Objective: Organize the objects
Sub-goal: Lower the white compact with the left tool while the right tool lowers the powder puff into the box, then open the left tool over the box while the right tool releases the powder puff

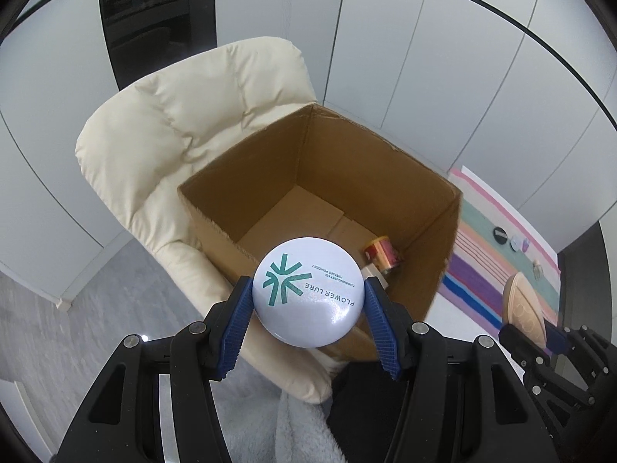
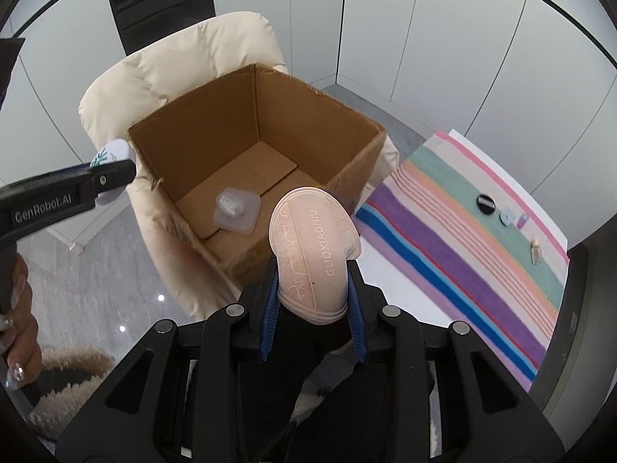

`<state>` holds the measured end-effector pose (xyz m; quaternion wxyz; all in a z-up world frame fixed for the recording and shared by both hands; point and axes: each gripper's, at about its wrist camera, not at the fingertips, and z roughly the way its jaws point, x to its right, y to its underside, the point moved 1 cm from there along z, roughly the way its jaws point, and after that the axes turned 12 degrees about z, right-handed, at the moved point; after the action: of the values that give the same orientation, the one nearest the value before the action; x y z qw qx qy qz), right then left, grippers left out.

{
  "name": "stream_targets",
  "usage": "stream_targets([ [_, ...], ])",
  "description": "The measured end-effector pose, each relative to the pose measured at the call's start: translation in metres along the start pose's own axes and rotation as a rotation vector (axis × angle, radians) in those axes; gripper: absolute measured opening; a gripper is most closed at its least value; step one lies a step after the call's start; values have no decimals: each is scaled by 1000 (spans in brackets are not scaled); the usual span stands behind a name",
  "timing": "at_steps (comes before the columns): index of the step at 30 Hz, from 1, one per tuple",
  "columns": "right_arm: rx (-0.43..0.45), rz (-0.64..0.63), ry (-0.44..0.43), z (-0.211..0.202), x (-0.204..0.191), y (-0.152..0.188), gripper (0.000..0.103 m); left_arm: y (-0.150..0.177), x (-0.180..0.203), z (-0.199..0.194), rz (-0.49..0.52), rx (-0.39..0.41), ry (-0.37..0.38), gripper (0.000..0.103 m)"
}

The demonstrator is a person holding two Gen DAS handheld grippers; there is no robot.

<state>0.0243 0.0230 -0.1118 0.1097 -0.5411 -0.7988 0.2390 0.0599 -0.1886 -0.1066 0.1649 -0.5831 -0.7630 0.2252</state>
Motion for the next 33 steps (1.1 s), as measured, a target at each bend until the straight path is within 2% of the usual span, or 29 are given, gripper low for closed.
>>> stream_targets([
  [9,25,-70,-4,44,-31,-55,33,-43,-12,39,-24,-8,-38,59],
  [15,9,-77,-13,81,-46,-84,34,-65,-18,63,-30,-18,-38,59],
  [18,16,-60,-19,92,-49,-92,46,-72,-24,72,-58,-21,-6,59],
  [20,17,-54,-22,98,-51,-95,47,-74,-26,78,-63,-30,-10,59],
  [21,15,-59,-21,101,-53,-96,48,-75,-25,79,-58,-26,-16,62],
  [22,18,-67,-19,103,-55,-97,53,-76,-25,80,-50,-20,-29,66],
  [23,25,-77,-17,104,-57,-98,68,-77,-24,81,-40,-22,-48,79],
  [24,31,-84,-9,105,-58,-98,77,-78,-23,82,-28,-28,-70,94],
  [25,43,-88,3,105,-59,-99,93,-77,-22,81,-17,-25,-88,98],
  [26,56,-89,10,105,-60,-99,99,-77,-20,79,-6,-11,-101,99],
  [28,66,-79,7,106,-60,-99,100,-77,-19,77,4,-1,-105,99],
  [33,28,-48,-26,110,-55,-98,100,-77,-21,74,-7,1,-96,99],
])
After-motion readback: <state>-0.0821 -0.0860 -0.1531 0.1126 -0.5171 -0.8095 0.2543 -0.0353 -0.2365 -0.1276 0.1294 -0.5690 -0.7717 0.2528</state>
